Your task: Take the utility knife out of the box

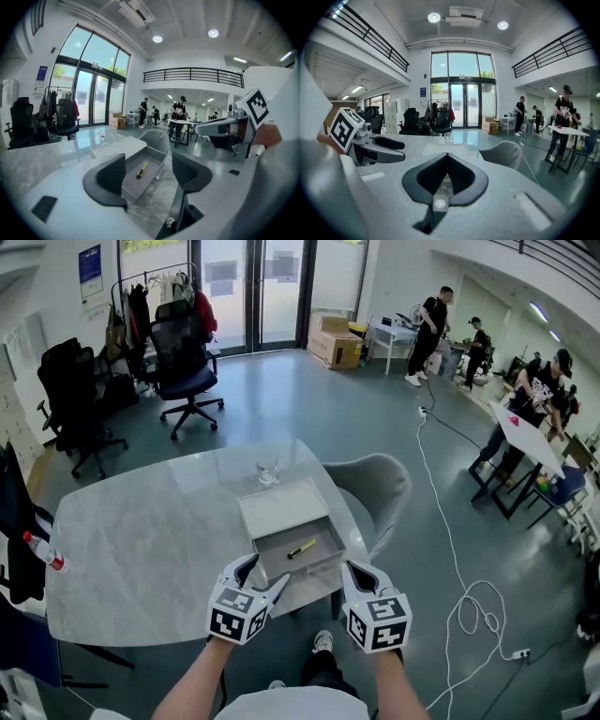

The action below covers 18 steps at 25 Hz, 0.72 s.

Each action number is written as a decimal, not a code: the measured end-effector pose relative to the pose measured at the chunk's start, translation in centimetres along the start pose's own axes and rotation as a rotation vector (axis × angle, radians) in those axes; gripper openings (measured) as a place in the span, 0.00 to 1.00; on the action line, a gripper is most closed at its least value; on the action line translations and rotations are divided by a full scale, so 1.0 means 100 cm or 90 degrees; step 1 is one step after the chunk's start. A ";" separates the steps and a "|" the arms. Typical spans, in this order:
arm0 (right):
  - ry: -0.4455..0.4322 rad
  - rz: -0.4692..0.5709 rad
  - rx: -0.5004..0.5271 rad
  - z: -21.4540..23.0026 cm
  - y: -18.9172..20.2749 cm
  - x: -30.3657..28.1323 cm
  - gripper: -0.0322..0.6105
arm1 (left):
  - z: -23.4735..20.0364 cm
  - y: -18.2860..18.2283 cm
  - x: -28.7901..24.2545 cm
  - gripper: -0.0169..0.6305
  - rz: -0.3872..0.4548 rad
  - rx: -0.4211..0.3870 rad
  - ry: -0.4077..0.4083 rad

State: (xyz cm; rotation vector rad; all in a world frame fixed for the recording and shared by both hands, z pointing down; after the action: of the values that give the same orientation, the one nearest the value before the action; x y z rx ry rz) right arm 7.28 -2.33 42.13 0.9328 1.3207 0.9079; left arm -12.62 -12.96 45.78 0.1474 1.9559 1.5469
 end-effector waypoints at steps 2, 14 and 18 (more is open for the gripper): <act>-0.005 -0.001 0.000 0.008 -0.002 -0.009 0.06 | -0.003 -0.001 -0.010 0.46 -0.011 -0.002 -0.002; -0.052 -0.013 0.000 0.064 -0.019 -0.071 0.06 | -0.017 -0.001 -0.084 0.46 -0.135 -0.027 0.001; -0.074 -0.020 0.001 0.081 -0.021 -0.093 0.06 | -0.019 0.005 -0.109 0.46 -0.190 -0.049 0.006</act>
State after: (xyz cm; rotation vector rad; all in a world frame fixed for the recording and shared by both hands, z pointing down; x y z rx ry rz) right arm 14.95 -12.02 43.85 0.9491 1.2332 0.8164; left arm -5.09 -19.34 50.86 -0.1757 1.8264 1.4230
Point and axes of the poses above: the fingertips, and each gripper's own axes: x backward along the fingers, z to its right, y out of its underside, the point moved 9 cm from there along x, backward along the fingers
